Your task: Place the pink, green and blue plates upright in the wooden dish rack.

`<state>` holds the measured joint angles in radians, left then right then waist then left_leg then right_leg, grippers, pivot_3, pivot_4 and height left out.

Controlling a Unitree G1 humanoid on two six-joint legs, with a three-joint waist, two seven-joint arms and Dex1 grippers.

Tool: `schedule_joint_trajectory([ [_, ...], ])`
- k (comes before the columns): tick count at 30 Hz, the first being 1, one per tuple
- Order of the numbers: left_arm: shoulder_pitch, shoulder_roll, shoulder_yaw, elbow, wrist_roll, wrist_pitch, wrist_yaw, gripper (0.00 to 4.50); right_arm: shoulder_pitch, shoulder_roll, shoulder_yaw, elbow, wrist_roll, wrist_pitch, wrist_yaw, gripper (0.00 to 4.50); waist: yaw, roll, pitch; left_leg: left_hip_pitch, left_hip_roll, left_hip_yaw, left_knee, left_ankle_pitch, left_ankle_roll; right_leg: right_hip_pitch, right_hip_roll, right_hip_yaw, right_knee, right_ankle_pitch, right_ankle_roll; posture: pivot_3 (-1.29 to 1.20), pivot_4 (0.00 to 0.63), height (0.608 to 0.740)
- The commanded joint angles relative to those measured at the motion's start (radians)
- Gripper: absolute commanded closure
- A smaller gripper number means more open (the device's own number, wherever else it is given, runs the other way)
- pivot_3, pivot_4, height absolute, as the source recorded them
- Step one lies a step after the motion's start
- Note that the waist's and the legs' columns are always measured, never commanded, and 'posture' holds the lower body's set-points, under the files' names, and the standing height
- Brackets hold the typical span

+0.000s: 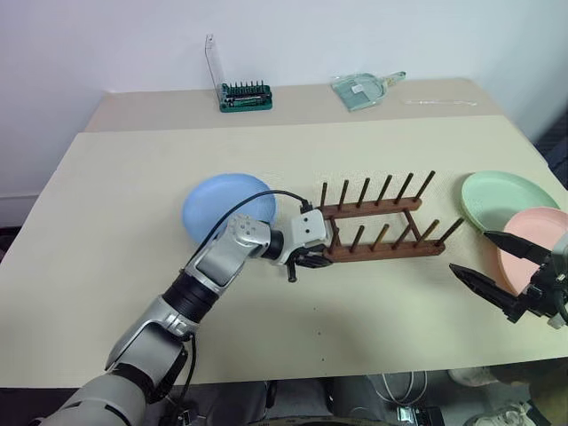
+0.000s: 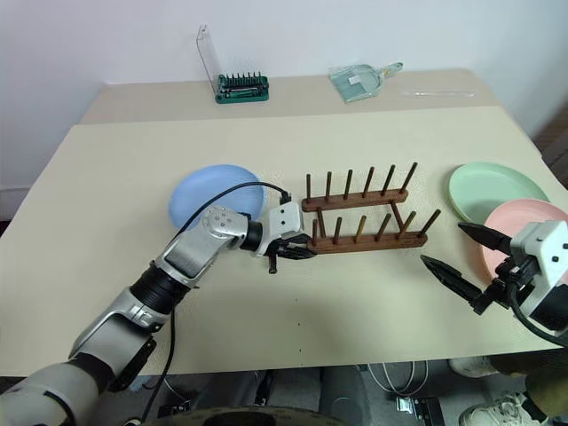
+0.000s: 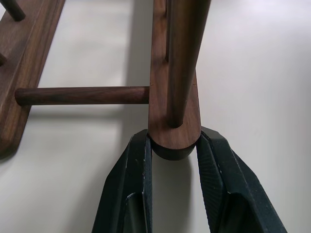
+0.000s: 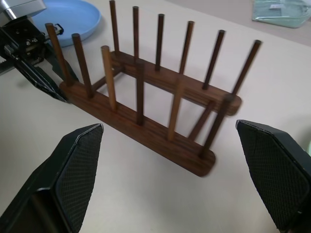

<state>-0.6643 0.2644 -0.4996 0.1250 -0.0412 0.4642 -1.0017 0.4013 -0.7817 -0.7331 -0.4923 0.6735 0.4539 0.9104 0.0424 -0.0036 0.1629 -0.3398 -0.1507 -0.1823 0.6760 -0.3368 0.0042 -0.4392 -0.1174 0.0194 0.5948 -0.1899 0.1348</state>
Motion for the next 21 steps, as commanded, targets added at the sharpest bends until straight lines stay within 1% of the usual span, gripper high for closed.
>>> schedule_joint_trajectory([
  [1, -0.021, -0.013, -0.005, -0.016, 0.023, -0.029, 0.023, 3.82, 0.009, 0.008, -0.033, -0.039, 0.004, -0.013, -0.009, 0.0, 0.0, 0.0, 0.0, 0.0, 0.0, 0.0, 0.0, 0.0, 0.0, 0.0, 0.0, 0.0, 0.0, 0.0, 0.0, 0.0, 0.15, 0.74],
  [6, -0.016, -0.022, -0.001, -0.012, 0.036, 0.026, 0.051, 3.82, 0.006, 0.016, -0.021, -0.046, 0.007, -0.013, -0.025, 0.0, 0.0, 0.0, 0.0, 0.0, 0.0, 0.0, 0.0, 0.0, 0.0, 0.0, 0.0, 0.0, 0.0, 0.0, 0.001, 0.0, 0.15, 0.74],
  [10, -0.017, -0.021, 0.0, -0.013, 0.044, 0.016, 0.066, 3.82, -0.005, 0.013, -0.01, -0.043, 0.004, -0.015, -0.032, 0.0, 0.001, 0.0, 0.0, 0.0, 0.0, 0.0, 0.0, 0.0, 0.0, 0.0, 0.0, 0.0, 0.0, 0.0, 0.001, 0.0, 0.15, 0.74],
  [12, -0.008, -0.031, 0.021, -0.031, -0.01, 0.089, 0.038, 3.82, -0.015, 0.01, -0.003, -0.036, 0.001, -0.017, -0.034, 0.0, 0.0, 0.0, 0.0, 0.0, 0.0, 0.0, 0.0, 0.0, 0.0, 0.0, 0.0, 0.0, 0.0, 0.0, 0.0, 0.0, 0.15, 0.74],
  [13, -0.007, -0.032, 0.023, -0.035, -0.018, 0.097, 0.033, 3.32, -0.02, 0.009, 0.002, -0.034, -0.001, -0.018, -0.035, 0.0, 0.0, 0.0, 0.0, 0.0, 0.0, 0.0, 0.0, 0.0, 0.0, 0.0, 0.0, 0.0, 0.0, 0.0, 0.0, 0.0, 0.15, 0.74],
  [14, -0.009, -0.037, 0.024, -0.023, 0.01, 0.059, 0.069, 2.77, -0.028, 0.008, 0.01, -0.034, -0.001, -0.017, -0.037, 0.0, 0.0, 0.0, 0.0, 0.0, 0.0, 0.0, 0.0, 0.0, 0.0, 0.0, 0.0, 0.0, 0.0, 0.0, 0.001, 0.0, 0.15, 0.74],
  [15, -0.011, -0.039, 0.021, -0.013, 0.035, 0.022, 0.098, 2.39, -0.034, 0.008, 0.016, -0.035, -0.002, -0.017, -0.038, 0.0, 0.0, 0.0, 0.0, 0.0, 0.0, 0.0, 0.0, 0.0, 0.0, 0.0, 0.0, 0.0, 0.0, 0.0, 0.001, 0.0, 0.15, 0.74],
  [16, -0.013, -0.04, 0.022, -0.008, 0.042, 0.018, 0.109, 1.86, -0.038, 0.007, 0.022, -0.036, -0.002, -0.015, -0.039, 0.0, 0.001, 0.0, 0.0, 0.0, 0.0, 0.0, 0.0, 0.0, 0.0, 0.0, 0.0, 0.0, 0.0, 0.0, 0.0, 0.0, 0.15, 0.74],
  [18, -0.014, -0.04, 0.031, -0.013, 0.023, 0.031, 0.096, 0.89, -0.048, 0.006, 0.032, -0.037, -0.002, -0.012, -0.043, 0.0, 0.001, 0.0, 0.0, 0.0, 0.0, 0.0, 0.0, 0.0, 0.0, 0.0, 0.0, 0.0, 0.0, 0.0, 0.0, 0.0, 0.15, 0.74],
  [19, -0.016, -0.042, 0.039, -0.016, 0.012, 0.045, 0.094, 0.3, -0.053, 0.004, 0.037, -0.036, -0.003, -0.011, -0.044, 0.0, 0.001, 0.0, 0.0, 0.0, 0.0, 0.0, 0.0, 0.0, 0.0, 0.0, 0.0, 0.0, 0.0, 0.0, 0.0, 0.0, 0.15, 0.74],
  [20, -0.015, -0.044, 0.045, -0.019, 0.007, 0.052, 0.095, 0.07, -0.055, 0.004, 0.039, -0.036, -0.003, -0.012, -0.045, 0.0, 0.001, 0.0, 0.0, 0.0, 0.0, 0.0, 0.0, 0.0, 0.0, 0.0, 0.0, 0.0, 0.0, 0.0, 0.0, 0.0, 0.15, 0.74],
  [21, -0.014, -0.041, 0.044, -0.024, 0.005, 0.053, 0.09, 0.07, -0.059, 0.003, 0.041, -0.034, -0.004, -0.011, -0.045, 0.0, 0.001, 0.0, 0.0, 0.0, 0.0, 0.0, 0.0, 0.0, 0.0, 0.0, 0.0, 0.0, 0.0, 0.0, 0.0, 0.0, 0.15, 0.74],
])
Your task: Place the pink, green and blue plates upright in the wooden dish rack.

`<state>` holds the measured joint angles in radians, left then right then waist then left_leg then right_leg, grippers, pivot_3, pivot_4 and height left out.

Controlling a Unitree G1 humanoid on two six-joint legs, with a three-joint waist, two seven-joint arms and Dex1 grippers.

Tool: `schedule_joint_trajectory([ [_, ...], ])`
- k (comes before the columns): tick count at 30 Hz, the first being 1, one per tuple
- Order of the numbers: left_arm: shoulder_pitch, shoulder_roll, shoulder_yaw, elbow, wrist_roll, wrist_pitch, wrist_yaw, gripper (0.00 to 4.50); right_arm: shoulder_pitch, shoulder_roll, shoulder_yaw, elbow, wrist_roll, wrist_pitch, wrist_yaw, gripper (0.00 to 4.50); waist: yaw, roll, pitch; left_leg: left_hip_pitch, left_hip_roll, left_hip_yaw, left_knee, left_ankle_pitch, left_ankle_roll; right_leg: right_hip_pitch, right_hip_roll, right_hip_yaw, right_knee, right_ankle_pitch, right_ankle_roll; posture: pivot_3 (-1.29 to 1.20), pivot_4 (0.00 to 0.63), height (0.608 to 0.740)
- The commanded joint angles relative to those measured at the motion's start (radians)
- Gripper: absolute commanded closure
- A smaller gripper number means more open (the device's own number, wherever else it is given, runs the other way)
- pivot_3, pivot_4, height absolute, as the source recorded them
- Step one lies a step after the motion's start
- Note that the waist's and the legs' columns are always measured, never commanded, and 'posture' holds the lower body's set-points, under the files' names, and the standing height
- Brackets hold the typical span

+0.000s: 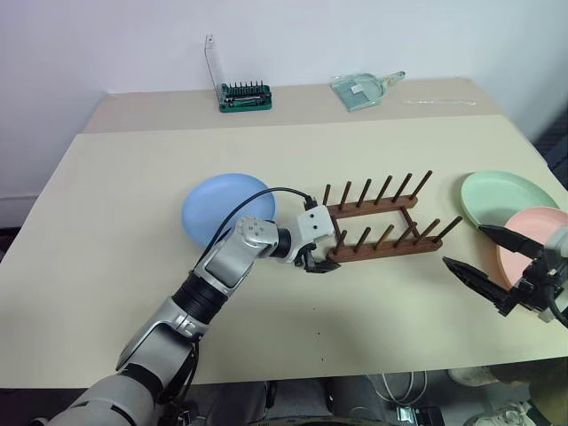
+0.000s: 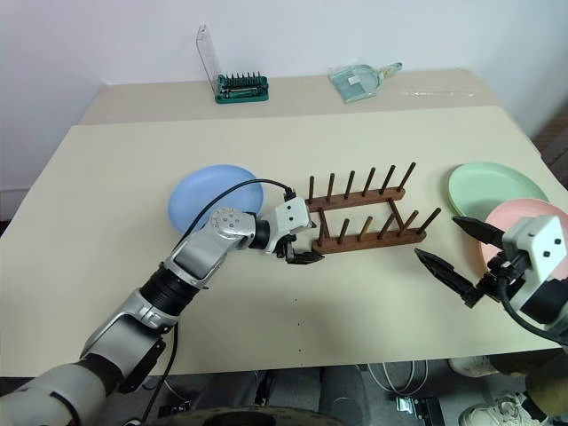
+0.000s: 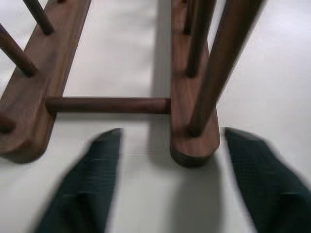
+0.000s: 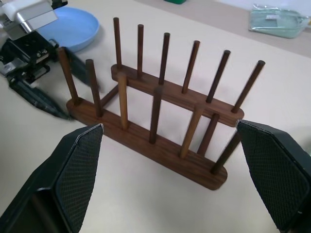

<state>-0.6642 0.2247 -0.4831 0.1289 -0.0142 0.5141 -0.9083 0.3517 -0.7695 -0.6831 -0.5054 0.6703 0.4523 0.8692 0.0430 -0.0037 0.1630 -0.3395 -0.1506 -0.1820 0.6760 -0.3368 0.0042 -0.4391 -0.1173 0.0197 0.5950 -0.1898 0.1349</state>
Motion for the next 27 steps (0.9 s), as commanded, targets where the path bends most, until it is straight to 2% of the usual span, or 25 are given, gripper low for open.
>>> schedule_joint_trajectory([
  [1, -0.012, 0.002, 0.029, -0.039, -0.022, 0.02, -0.003, 0.07, -0.011, -0.011, -0.008, -0.018, 0.0, -0.009, -0.002, 0.0, 0.0, 0.0, 0.0, 0.0, 0.0, 0.0, 0.0, 0.0, 0.0, 0.0, 0.0, 0.0, 0.0, 0.0, 0.0, 0.0, 0.15, 0.74],
  [4, -0.017, 0.033, 0.038, -0.1, -0.064, 0.104, -0.051, 0.07, -0.016, -0.015, -0.006, -0.011, 0.004, -0.006, 0.007, 0.0, -0.001, 0.0, 0.0, 0.0, 0.0, 0.0, 0.0, 0.0, 0.0, 0.0, 0.0, 0.0, 0.0, 0.0, 0.0, 0.0, 0.15, 0.74],
  [14, -0.041, 0.162, 0.145, -0.266, -0.105, 0.24, -0.029, 0.07, -0.026, 0.005, 0.03, -0.017, 0.03, 0.016, 0.003, 0.0, -0.002, 0.0, 0.0, 0.0, 0.0, 0.0, 0.0, 0.0, 0.0, 0.0, 0.0, 0.0, 0.0, 0.0, 0.0, 0.0, 0.15, 0.74],
  [17, -0.046, 0.184, 0.18, -0.285, -0.144, 0.282, -0.035, 0.83, -0.032, 0.001, 0.038, -0.011, 0.041, 0.025, 0.008, 0.0, -0.001, 0.0, 0.0, 0.0, 0.0, 0.0, 0.0, 0.0, 0.0, 0.0, 0.0, 0.0, 0.0, 0.0, 0.0, 0.0, 0.15, 0.74],
  [21, -0.005, 0.229, 0.237, -0.357, -0.299, 0.333, -0.149, 2.86, -0.03, -0.015, 0.057, -0.01, 0.055, 0.04, 0.035, 1.84, -0.001, 0.0, 0.0, 0.0, 0.0, 0.0, 0.0, 0.0, 0.0, 0.0, 0.0, 0.0, 0.0, 0.0, 0.0, 0.0, 0.15, 0.74],
  [24, 0.063, 0.281, 0.192, -0.42, -0.344, 0.304, -0.225, 4.36, -0.01, -0.028, 0.088, -0.016, 0.028, 0.043, 0.056, 3.33, -0.004, 0.001, -0.001, 0.0, 0.0, 0.0, 0.0, 0.0, -0.001, 0.0, 0.0, 0.0, 0.0, 0.0, 0.0, 0.0, 0.15, 0.74],
  [26, 0.081, 0.271, 0.178, -0.435, -0.372, 0.32, -0.222, 4.5, -0.002, -0.033, 0.12, -0.011, -0.007, 0.035, 0.053, 4.38, -0.002, 0.001, 0.0, 0.0, 0.0, 0.0, 0.0, 0.0, -0.001, 0.0, 0.0, 0.001, 0.0, 0.0, -0.001, 0.0, 0.15, 0.74],
  [27, 0.084, 0.262, 0.178, -0.437, -0.388, 0.332, -0.219, 4.5, -0.003, -0.035, 0.131, -0.008, -0.018, 0.033, 0.05, 4.45, 0.0, 0.0, 0.0, 0.0, 0.0, 0.0, 0.0, 0.0, -0.001, 0.0, 0.0, 0.001, 0.0, 0.0, 0.0, 0.0, 0.15, 0.74],
])
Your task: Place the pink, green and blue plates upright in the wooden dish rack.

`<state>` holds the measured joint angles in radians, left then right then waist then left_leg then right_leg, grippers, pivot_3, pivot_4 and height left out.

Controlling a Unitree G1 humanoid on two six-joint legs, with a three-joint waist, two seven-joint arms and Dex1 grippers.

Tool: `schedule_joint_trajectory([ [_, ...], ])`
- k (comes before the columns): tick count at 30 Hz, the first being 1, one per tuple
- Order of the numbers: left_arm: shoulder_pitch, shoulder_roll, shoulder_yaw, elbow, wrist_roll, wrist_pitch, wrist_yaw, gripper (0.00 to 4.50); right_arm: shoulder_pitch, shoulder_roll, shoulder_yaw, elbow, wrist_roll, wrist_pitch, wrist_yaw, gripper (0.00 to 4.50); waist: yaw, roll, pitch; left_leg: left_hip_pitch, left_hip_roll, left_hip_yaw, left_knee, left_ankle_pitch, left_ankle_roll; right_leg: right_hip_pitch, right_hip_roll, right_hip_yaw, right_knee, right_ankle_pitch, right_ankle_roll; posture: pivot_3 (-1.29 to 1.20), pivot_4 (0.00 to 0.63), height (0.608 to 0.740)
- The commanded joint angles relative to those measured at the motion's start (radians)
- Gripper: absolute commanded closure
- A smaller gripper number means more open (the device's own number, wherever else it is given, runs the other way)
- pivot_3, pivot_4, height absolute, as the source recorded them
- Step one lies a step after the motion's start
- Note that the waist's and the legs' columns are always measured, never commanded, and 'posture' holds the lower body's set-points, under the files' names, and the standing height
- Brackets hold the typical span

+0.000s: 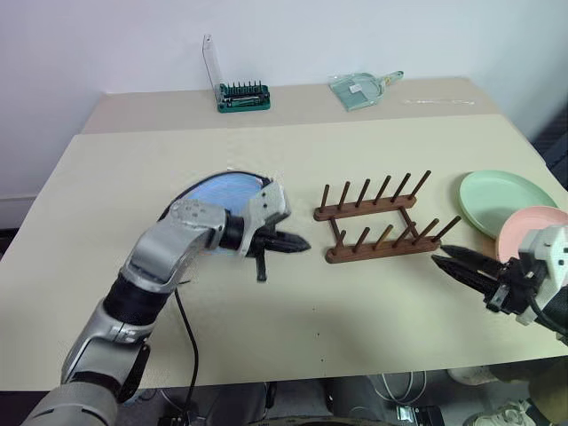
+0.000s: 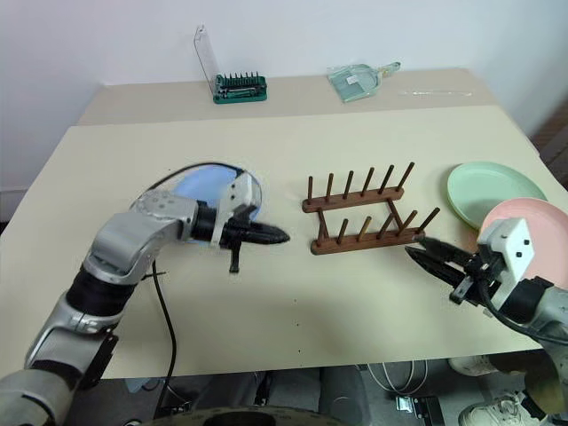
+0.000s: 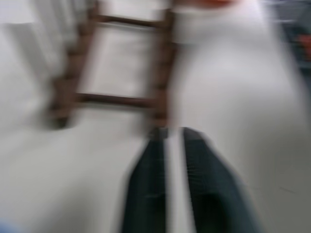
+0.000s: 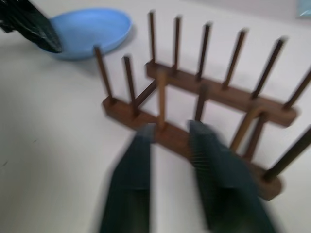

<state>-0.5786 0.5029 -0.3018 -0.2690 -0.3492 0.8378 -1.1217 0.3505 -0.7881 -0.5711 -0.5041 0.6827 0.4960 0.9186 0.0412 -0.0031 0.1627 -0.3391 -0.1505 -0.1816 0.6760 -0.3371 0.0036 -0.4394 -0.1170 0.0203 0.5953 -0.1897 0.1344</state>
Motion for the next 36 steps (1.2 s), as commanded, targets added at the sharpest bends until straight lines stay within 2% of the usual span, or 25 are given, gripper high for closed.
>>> schedule_joint_trajectory([
  [1, -0.004, -0.031, -0.009, -0.028, -0.056, 0.009, 0.004, 4.5, -0.004, -0.023, 0.041, 0.002, -0.063, -0.018, -0.009, 4.45, 0.004, -0.001, 0.001, 0.0, 0.0, 0.0, 0.0, 0.0, 0.0, 0.0, 0.0, 0.0, 0.0, 0.0, 0.0, 0.0, 0.15, 0.74],
  [4, -0.011, -0.063, -0.036, 0.009, -0.046, -0.009, 0.026, 4.5, -0.007, -0.032, 0.102, 0.043, -0.17, -0.074, -0.023, 4.45, 0.004, -0.001, 0.001, 0.0, 0.0, 0.0, 0.001, 0.0, 0.0, 0.002, 0.0, 0.0, 0.0, 0.0, 0.0, 0.0, 0.15, 0.74],
  [7, -0.024, -0.12, -0.055, 0.05, -0.04, -0.013, 0.064, 4.5, -0.039, -0.021, 0.146, 0.083, -0.227, -0.101, -0.051, 4.45, 0.0, -0.001, 0.001, 0.001, 0.0, 0.0, 0.001, 0.0, 0.0, 0.002, 0.0, 0.0, 0.0, 0.0, 0.001, 0.0, 0.15, 0.74],
  [11, -0.034, -0.141, -0.123, 0.089, -0.028, -0.004, 0.058, 4.5, -0.055, -0.029, 0.186, 0.11, -0.276, -0.112, -0.056, 4.45, 0.0, -0.001, 0.0, 0.0, 0.0, 0.0, 0.001, 0.001, -0.001, 0.001, 0.0, 0.0, 0.0, 0.0, -0.001, 0.0, 0.15, 0.74],
  [16, -0.083, -0.175, -0.172, 0.246, 0.053, -0.148, 0.06, 4.5, -0.097, -0.082, 0.255, 0.184, -0.431, -0.172, -0.088, 4.45, 0.001, -0.001, 0.0, 0.0, 0.0, 0.001, 0.002, 0.001, -0.002, 0.001, 0.0, 0.0, 0.0, 0.0, 0.0, 0.0, 0.15, 0.74],
  [22, -0.109, -0.246, -0.229, 0.381, 0.134, -0.263, 0.063, 4.5, -0.174, -0.084, 0.276, 0.22, -0.448, -0.183, -0.093, 4.45, 0.001, -0.001, 0.0, 0.0, 0.0, 0.001, 0.002, 0.002, -0.004, 0.001, 0.0, 0.001, 0.0, 0.001, 0.0, 0.0, 0.15, 0.74],
  [27, -0.103, -0.319, -0.257, 0.466, 0.215, -0.351, 0.132, 4.5, -0.227, -0.07, 0.33, 0.284, -0.5, -0.217, -0.112, 4.45, 0.001, -0.001, 0.0, 0.0, 0.0, 0.001, 0.002, 0.002, -0.004, 0.001, 0.0, 0.001, 0.0, 0.001, 0.0, 0.0, 0.15, 0.74],
  [36, -0.147, -0.396, -0.198, 0.566, 0.293, -0.395, 0.282, 4.5, -0.341, -0.043, 0.424, 0.461, -0.594, -0.325, -0.152, 4.45, -0.002, -0.001, 0.0, 0.0, 0.0, 0.002, 0.003, 0.002, -0.004, 0.001, 0.0, 0.001, 0.0, 0.001, 0.001, 0.0, 0.15, 0.74],
])
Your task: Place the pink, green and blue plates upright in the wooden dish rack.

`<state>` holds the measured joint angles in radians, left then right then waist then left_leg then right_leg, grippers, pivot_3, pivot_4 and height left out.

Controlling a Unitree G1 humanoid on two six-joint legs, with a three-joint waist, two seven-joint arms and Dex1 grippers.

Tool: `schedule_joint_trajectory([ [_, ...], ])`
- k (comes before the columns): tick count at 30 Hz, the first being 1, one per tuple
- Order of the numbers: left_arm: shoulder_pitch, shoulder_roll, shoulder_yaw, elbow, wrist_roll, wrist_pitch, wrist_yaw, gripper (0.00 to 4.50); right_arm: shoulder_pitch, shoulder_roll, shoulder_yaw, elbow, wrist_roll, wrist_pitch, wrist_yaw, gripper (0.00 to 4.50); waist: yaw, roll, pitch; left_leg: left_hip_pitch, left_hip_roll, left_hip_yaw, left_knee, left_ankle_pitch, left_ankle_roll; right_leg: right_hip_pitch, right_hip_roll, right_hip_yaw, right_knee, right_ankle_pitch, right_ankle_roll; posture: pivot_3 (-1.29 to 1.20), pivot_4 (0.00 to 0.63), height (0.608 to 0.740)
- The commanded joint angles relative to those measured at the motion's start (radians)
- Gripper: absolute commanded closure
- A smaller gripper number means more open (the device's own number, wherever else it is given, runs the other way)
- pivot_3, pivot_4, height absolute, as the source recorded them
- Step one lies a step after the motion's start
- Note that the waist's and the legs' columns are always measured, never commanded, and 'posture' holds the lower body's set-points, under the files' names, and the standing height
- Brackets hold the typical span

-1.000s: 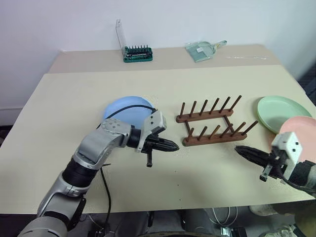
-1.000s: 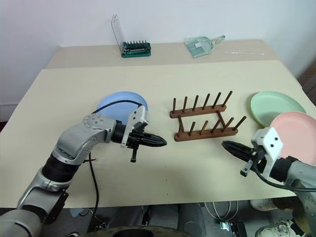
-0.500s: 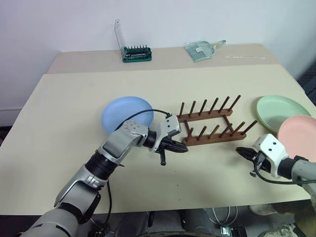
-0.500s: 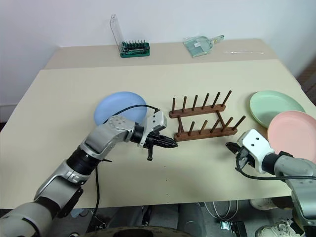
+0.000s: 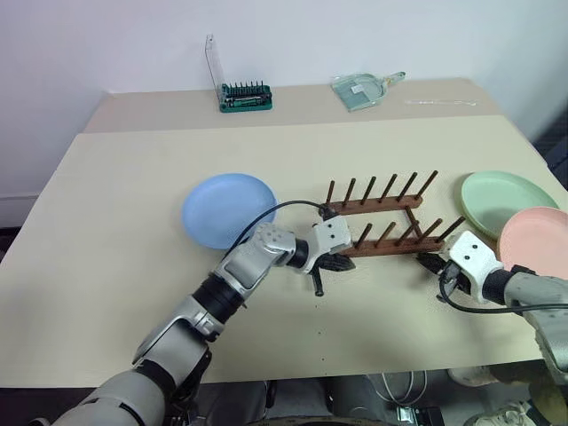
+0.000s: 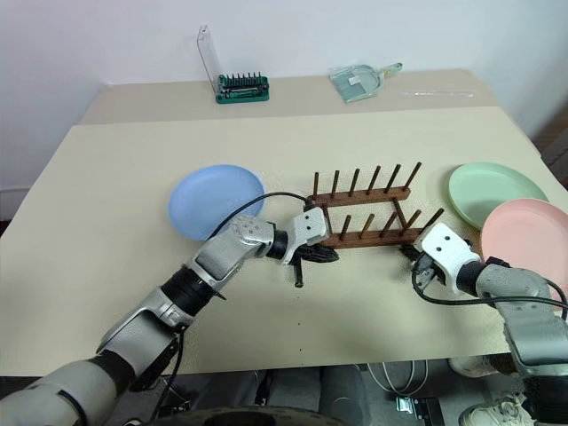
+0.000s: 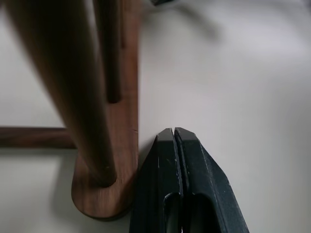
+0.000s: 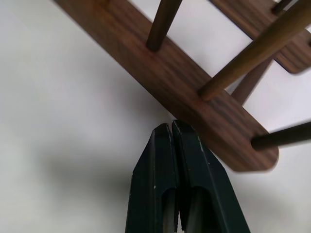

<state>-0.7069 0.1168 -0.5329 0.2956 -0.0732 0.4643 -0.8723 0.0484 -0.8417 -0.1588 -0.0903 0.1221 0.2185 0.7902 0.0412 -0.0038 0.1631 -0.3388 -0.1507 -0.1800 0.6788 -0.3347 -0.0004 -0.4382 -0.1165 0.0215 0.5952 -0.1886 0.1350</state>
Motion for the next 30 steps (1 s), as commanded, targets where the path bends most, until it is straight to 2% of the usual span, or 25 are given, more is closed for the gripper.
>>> schedule_joint_trajectory([
  [1, -0.022, -0.011, 0.035, 0.012, 0.025, -0.033, 0.04, 4.5, -0.065, 0.016, 0.02, 0.074, -0.044, -0.062, -0.035, 4.45, -0.002, 0.0, 0.0, 0.0, 0.0, 0.0, 0.0, 0.0, 0.0, 0.0, 0.0, 0.0, 0.0, 0.0, 0.0, 0.0, 0.15, 0.74],
  [9, -0.098, -0.045, 0.073, 0.174, 0.067, -0.139, 0.088, 4.5, -0.259, 0.042, 0.109, 0.287, -0.124, -0.19, -0.05, 4.45, -0.002, 0.0, 0.0, 0.0, 0.0, 0.001, 0.0, 0.0, -0.001, 0.0, 0.001, 0.001, 0.0, 0.001, 0.0, 0.0, 0.15, 0.74],
  [21, -0.342, -0.116, 0.198, 0.691, 0.112, -0.47, 0.175, 4.5, -0.539, 0.089, 0.236, 0.696, -0.257, -0.418, -0.088, 4.45, -0.003, 0.0, 0.0, 0.0, 0.0, 0.003, 0.001, 0.001, -0.001, -0.001, 0.001, 0.002, 0.0, 0.002, 0.0, 0.0, 0.15, 0.74],
  [30, -0.442, -0.135, 0.254, 0.871, 0.142, -0.568, 0.19, 4.5, -0.677, 0.102, 0.273, 0.912, -0.313, -0.545, -0.12, 4.45, -0.006, 0.0, 0.0, 0.0, 0.0, 0.004, 0.001, 0.001, -0.001, -0.002, 0.001, 0.003, 0.0, 0.002, 0.0, 0.0, 0.15, 0.74],
])
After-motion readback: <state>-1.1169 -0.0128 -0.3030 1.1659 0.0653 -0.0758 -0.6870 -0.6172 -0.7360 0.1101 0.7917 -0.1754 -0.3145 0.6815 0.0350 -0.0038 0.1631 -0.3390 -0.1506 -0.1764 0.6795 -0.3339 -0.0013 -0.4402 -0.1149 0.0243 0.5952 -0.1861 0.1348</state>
